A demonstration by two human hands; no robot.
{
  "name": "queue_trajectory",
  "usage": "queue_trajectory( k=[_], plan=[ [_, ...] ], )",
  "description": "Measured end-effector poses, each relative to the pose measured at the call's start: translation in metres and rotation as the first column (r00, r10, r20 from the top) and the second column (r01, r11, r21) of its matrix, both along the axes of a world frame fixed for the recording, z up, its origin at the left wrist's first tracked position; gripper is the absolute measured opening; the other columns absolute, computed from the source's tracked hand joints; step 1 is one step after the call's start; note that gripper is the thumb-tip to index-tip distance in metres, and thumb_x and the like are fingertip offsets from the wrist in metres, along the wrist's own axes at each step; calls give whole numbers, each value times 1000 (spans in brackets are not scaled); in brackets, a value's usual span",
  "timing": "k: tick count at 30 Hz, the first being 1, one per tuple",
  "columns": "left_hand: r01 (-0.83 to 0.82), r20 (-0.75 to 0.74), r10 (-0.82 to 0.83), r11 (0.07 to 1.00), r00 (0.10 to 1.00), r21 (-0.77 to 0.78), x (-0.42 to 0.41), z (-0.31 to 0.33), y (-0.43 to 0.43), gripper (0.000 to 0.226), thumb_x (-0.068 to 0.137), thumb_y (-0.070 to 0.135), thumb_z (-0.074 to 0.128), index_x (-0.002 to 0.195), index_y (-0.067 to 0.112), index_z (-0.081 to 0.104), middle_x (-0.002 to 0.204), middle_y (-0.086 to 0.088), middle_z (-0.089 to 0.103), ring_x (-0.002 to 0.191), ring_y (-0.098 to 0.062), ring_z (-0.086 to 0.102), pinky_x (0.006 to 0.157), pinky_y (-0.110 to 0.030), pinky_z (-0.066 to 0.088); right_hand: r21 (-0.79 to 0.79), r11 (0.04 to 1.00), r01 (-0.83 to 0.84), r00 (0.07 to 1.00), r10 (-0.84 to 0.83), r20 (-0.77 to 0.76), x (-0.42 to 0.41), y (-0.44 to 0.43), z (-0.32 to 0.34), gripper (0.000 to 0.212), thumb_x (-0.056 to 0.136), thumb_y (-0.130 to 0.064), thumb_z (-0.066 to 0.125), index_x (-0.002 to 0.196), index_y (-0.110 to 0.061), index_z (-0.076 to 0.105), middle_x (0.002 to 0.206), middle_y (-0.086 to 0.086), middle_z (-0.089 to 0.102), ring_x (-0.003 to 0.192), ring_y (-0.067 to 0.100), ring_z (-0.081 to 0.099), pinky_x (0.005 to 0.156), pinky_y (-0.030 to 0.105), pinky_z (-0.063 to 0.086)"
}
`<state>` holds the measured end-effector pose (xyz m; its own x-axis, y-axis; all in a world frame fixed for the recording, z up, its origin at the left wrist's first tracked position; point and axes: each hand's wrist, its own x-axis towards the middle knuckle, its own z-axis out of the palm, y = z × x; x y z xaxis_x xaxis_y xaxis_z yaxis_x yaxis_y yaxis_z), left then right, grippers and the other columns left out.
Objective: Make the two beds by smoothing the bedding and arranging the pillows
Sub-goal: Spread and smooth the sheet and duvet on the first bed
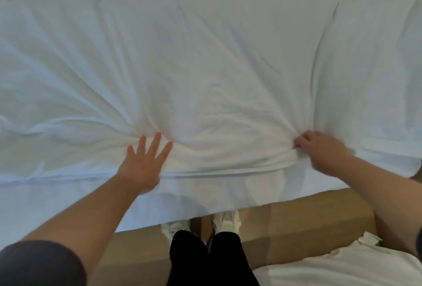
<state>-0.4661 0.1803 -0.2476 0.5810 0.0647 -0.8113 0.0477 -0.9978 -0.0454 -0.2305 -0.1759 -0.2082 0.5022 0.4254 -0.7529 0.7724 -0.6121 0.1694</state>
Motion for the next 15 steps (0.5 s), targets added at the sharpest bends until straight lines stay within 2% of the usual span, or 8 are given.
queue_trajectory(
  k=[2, 4, 6, 8, 10, 12, 13, 15],
  plan=[
    [-114, -64, 115, 993, 991, 22, 15, -4, 4, 88, 97, 40, 43, 148, 28, -27, 157, -9, -30, 147, -42, -7, 115, -55, 20, -36, 988, 148, 976, -151, -156, -5, 9, -9, 62, 86, -3, 50, 143, -25, 37, 141, 2, 37, 126, 24, 42, 98, 33, 42],
    [-167, -83, 169, 986, 982, 25, 30, 7, -3, 75, 97, 36, 40, 154, 26, -7, 162, -10, -11, 145, -40, 13, 111, -51, 29, 4, 961, 277, 939, -270, -211, -9, 18, -8, 52, 91, -10, 49, 141, -23, 44, 142, 4, 41, 126, 26, 44, 101, 37, 40],
    [-167, 64, 164, 985, 984, 47, 45, 22, -15, 55, 97, 30, 37, 148, 20, 22, 158, -11, 15, 134, -33, 35, 100, -43, 39, 216, 905, 365, 931, -348, -115, -2, 11, -2, 39, 94, -15, 47, 132, -18, 56, 135, 6, 51, 119, 27, 50, 99, 40, 41],
    [-176, 202, 171, 984, 964, 6, 64, 39, -30, 46, 95, 26, 40, 139, 16, 33, 156, -9, 21, 131, -28, 37, 94, -40, 43, 431, 819, 378, 908, -419, 1, 9, -3, 12, 37, 88, -9, 53, 124, -11, 60, 130, 10, 55, 114, 30, 53, 93, 42, 43],
    [-138, 257, 151, 988, 955, -67, 84, 48, -52, 51, 94, 26, 41, 142, 15, 29, 160, -10, 11, 141, -28, 25, 101, -42, 38, 504, 808, 306, 896, -423, 133, 23, -22, 22, 43, 82, -4, 58, 125, -8, 58, 134, 12, 52, 116, 33, 52, 90, 46, 42],
    [-99, 275, 134, 986, 952, -135, 109, 55, -82, 62, 96, 28, 40, 151, 16, 14, 162, -8, -4, 148, -28, 7, 113, -43, 28, 500, 836, 224, 872, -401, 280, 42, -49, 29, 50, 80, -4, 62, 129, -11, 53, 143, 15, 46, 128, 36, 45, 95, 53, 39],
    [-89, 268, 134, 981, 954, -173, 123, 57, -100, 67, 97, 30, 40, 153, 17, 7, 163, -7, -9, 150, -27, 1, 117, -44, 22, 446, 868, 217, 854, -390, 344, 53, -66, 33, 57, 82, -9, 64, 136, -15, 47, 149, 15, 38, 136, 36, 37, 100, 57, 35],
    [-70, 279, 141, 966, 950, -251, 153, 59, -139, 75, 97, 36, 42, 155, 21, -3, 162, -5, -14, 150, -25, -4, 120, -44, 16, 182, 947, 265, 857, -317, 405, 75, -108, 40, 82, 86, -36, 65, 153, -27, 18, 161, 15, 13, 147, 39, 13, 109, 65, 21]
  ],
)
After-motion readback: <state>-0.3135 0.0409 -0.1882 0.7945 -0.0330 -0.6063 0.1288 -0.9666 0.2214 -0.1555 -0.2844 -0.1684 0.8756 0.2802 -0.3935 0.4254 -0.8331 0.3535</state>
